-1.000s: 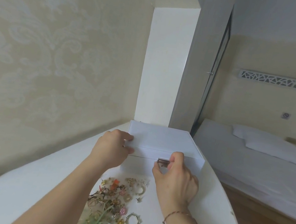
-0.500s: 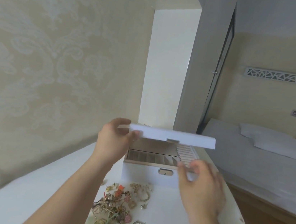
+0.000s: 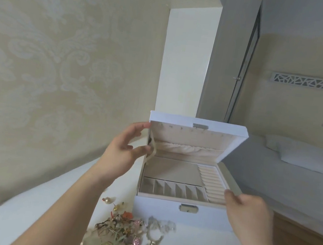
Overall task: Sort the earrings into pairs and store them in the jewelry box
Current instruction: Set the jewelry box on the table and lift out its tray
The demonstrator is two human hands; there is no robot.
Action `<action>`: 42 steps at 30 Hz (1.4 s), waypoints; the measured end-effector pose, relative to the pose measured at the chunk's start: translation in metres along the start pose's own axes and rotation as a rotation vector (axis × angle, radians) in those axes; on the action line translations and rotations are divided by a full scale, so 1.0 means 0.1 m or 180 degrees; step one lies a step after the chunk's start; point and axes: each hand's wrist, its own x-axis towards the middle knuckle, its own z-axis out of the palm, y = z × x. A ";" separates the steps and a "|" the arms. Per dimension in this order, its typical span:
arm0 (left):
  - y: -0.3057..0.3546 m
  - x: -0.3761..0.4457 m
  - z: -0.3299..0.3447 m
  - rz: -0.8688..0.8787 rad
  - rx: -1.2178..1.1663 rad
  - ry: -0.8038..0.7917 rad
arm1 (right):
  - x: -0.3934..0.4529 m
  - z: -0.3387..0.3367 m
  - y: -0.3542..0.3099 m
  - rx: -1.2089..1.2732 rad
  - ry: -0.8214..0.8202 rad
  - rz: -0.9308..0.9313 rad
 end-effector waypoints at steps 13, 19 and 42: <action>-0.34 0.23 0.17 -0.0814 0.0611 -0.0681 | -0.05 0.01 -0.03 -0.0078 0.0077 -0.0492; -0.48 0.20 0.15 -0.1013 0.1065 -0.1053 | -0.13 0.03 -0.28 -0.0204 -0.0138 -0.1546; -0.30 0.18 -0.07 -0.1432 0.2499 -0.2276 | 0.31 0.10 -0.55 -0.1635 -0.1121 -0.1888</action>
